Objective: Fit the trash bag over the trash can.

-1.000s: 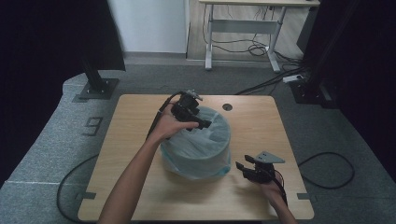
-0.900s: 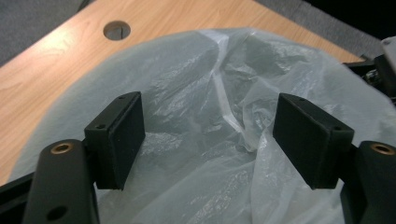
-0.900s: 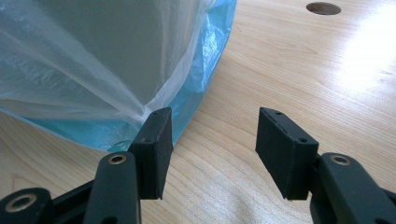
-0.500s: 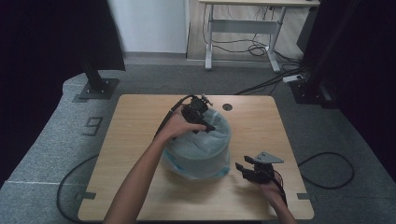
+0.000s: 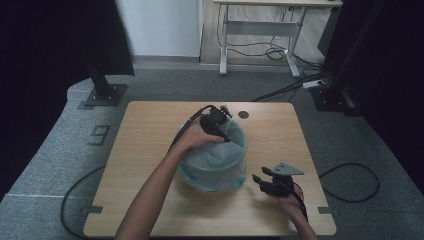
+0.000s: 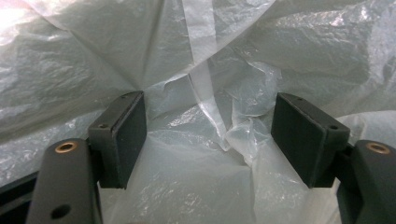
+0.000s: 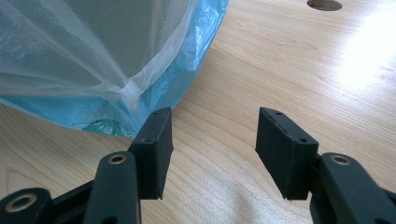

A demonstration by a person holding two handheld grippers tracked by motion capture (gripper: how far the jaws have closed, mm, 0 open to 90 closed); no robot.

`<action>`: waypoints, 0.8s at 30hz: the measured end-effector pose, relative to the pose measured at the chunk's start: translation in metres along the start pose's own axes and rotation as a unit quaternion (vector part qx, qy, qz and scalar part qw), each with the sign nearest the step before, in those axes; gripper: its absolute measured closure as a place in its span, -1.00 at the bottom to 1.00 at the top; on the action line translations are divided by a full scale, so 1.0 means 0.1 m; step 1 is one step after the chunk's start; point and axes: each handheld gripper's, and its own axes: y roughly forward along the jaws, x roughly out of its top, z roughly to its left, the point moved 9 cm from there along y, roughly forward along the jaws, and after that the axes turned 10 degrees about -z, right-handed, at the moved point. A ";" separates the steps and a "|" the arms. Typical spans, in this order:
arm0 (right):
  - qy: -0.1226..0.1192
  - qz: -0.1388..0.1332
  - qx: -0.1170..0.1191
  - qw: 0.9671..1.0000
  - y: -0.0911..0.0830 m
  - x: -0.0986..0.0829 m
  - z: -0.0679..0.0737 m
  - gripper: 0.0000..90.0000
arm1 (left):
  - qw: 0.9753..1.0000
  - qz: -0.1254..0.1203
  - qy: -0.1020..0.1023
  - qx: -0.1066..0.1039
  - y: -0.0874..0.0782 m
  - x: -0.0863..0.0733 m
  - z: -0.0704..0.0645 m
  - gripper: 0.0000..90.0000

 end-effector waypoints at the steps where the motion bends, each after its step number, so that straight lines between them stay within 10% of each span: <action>1: 0.000 0.000 0.000 1.000 0.00 0.00 0.00 0.00 | 1.000 -0.005 0.001 0.001 -0.02 0.01 0.00 -0.41; 11: 0.001 0.000 -0.003 1.000 -0.01 0.00 -0.01 0.00 | 0.995 -0.100 -0.003 -0.017 -0.53 0.11 -0.12 -0.41; 20: 0.000 0.002 -0.004 1.000 -0.01 -0.01 0.00 0.00 | 0.987 -0.149 0.000 -0.061 -0.87 0.01 -0.39 -0.41; 24: 0.000 0.004 -0.004 1.000 -0.01 -0.01 0.01 0.00 | 0.988 -0.143 0.016 -0.064 -0.90 -0.08 -0.50 -0.41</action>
